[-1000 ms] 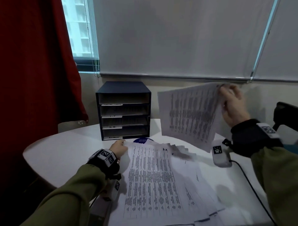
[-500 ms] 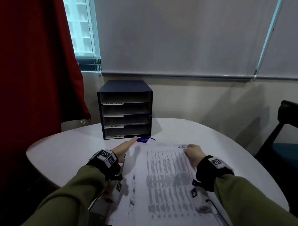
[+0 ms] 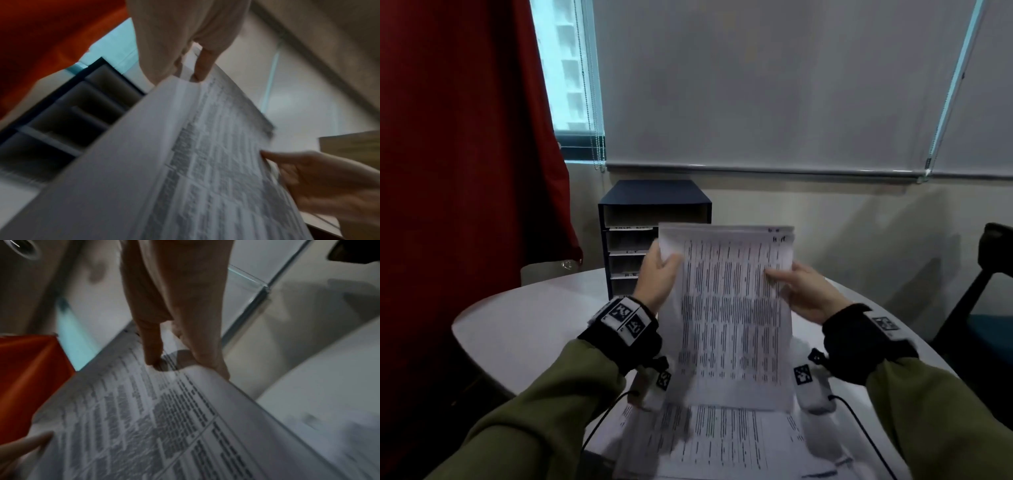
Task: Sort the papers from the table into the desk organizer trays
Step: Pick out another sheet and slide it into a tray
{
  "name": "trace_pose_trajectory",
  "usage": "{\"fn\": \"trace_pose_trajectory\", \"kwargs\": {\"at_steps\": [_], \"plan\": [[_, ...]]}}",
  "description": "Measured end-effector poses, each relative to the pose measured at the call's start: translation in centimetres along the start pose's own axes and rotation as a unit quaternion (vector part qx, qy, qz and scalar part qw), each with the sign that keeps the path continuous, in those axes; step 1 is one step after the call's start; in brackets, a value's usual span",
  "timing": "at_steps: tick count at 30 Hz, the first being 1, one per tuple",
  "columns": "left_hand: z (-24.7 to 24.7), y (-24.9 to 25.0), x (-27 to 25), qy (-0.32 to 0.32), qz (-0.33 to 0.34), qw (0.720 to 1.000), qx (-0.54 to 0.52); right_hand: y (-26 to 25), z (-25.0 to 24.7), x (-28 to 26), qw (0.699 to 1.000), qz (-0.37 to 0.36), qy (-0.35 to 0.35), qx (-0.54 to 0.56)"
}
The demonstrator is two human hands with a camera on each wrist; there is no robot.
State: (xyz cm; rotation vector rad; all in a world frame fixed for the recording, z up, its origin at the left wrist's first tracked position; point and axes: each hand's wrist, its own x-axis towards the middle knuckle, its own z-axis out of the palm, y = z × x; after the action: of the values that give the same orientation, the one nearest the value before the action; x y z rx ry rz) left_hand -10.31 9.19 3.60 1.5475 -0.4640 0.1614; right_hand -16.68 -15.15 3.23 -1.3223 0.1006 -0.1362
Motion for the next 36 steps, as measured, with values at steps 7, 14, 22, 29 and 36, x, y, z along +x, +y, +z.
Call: {"fn": "trace_pose_trajectory", "kwargs": {"at_steps": [7, 14, 22, 29, 36], "plan": [[2.1, 4.5, -2.2, 0.135, 0.147, 0.974, 0.104, -2.3, 4.0, -3.0, 0.980, -0.186, 0.069, -0.020], [1.7, -2.4, -6.1, 0.060, -0.024, 0.992, 0.107, 7.9, 2.9, -2.9, 0.980, -0.057, 0.110, -0.153], [-2.4, -5.4, -3.0, 0.016, -0.241, 0.962, 0.131, 8.8, 3.2, 0.4, 0.961, 0.038, 0.138, -0.236], [-6.6, -7.1, -1.2, 0.009, -0.362, 0.923, 0.132, 12.7, 3.1, 6.6, 0.946, 0.235, 0.094, -0.202], [-8.0, -6.9, 1.2, 0.016, -0.383, 0.923, 0.024, 10.4, 6.0, 10.0, 0.945, 0.254, 0.086, -0.189]]}}
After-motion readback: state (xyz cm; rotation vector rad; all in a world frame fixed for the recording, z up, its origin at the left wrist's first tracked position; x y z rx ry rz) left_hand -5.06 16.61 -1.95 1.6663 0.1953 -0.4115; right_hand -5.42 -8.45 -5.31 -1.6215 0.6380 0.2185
